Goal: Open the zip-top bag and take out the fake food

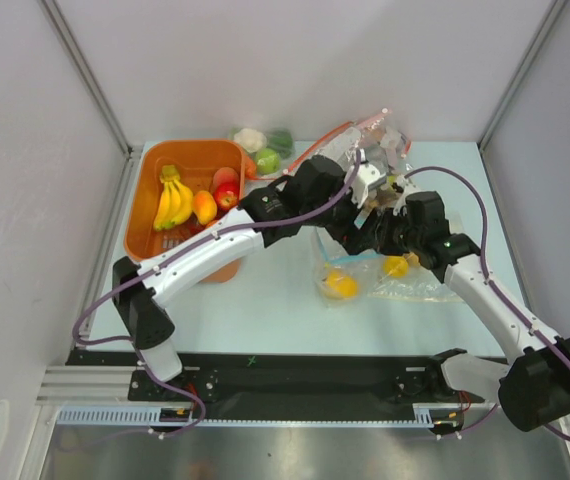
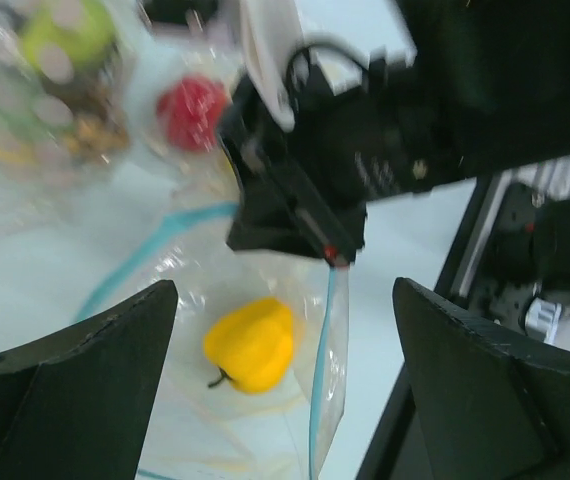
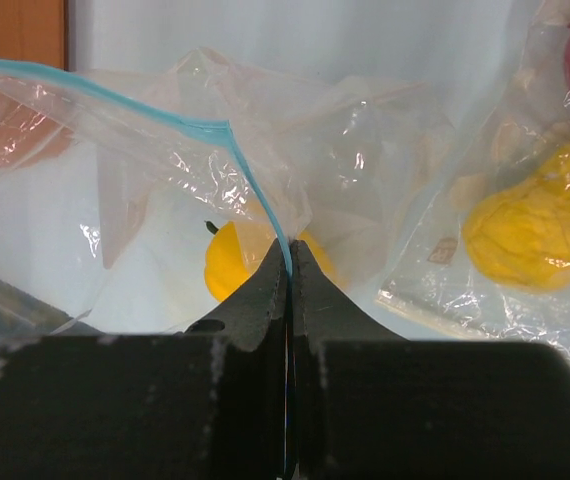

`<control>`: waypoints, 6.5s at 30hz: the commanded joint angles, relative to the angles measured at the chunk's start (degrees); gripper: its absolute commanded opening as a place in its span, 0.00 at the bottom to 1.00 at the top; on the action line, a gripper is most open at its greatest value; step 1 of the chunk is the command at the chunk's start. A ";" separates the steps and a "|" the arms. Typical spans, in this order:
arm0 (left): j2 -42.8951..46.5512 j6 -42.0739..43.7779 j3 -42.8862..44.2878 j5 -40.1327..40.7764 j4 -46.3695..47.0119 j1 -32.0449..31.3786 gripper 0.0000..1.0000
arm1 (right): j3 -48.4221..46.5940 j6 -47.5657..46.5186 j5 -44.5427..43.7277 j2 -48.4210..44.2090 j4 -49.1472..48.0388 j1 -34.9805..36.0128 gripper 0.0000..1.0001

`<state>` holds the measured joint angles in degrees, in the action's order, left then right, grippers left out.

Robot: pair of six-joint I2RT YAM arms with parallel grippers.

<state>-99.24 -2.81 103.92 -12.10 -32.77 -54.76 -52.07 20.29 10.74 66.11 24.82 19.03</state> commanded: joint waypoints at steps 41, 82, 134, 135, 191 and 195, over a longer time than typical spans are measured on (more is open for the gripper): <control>2.48 -18.82 -20.79 -17.28 24.97 9.06 0.63 | 4.00 0.89 2.18 -5.02 -0.91 -0.48 0.00; -3.94 2.63 -23.15 1.30 9.93 -1.66 0.70 | 5.05 4.14 1.92 -4.67 -3.28 -0.48 0.00; -12.99 3.34 -24.03 -7.85 17.74 1.94 0.81 | 4.70 4.40 -3.71 -4.67 -8.47 4.97 0.00; -13.17 3.34 -24.20 -8.11 17.83 1.94 0.81 | 4.70 4.66 -3.80 -4.76 -8.30 4.97 0.00; -4.20 -2.99 -27.63 -18.57 21.08 7.13 0.13 | 6.46 5.55 -3.71 -5.46 -6.71 2.24 0.00; -5.35 -2.29 -27.19 -18.84 20.47 6.60 0.39 | 6.55 5.55 -3.62 -5.72 -6.36 2.07 0.00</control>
<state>-103.96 -4.93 76.07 -29.17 -13.74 -47.88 -45.76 25.45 6.79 61.69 19.46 21.45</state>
